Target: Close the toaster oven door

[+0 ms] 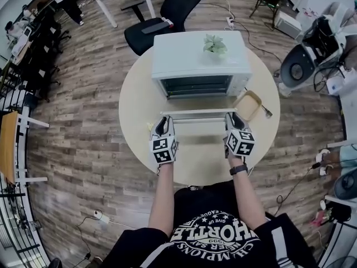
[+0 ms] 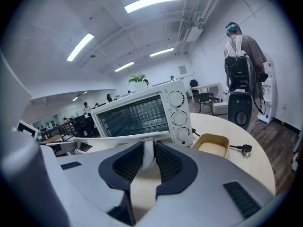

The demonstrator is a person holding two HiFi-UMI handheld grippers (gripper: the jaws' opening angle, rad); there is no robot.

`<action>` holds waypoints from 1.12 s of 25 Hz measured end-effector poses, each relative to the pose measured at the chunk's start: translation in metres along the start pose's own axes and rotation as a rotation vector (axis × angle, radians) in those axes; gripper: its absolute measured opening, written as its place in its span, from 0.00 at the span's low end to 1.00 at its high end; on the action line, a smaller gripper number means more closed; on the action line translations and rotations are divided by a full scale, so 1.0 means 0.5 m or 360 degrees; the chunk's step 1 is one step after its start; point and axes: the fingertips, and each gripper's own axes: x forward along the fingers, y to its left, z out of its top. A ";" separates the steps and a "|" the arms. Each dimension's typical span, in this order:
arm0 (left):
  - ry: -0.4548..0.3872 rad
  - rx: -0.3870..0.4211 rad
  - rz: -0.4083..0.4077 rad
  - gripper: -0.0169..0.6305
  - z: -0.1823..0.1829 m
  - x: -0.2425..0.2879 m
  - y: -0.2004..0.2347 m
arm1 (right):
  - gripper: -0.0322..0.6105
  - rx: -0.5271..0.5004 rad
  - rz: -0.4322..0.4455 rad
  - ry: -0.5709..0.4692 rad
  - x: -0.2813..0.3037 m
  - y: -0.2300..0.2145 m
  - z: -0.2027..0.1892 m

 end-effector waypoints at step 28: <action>-0.0139 0.0003 0.0005 0.15 0.071 0.030 0.005 | 0.20 0.0000 0.0020 -0.0148 0.022 0.003 0.074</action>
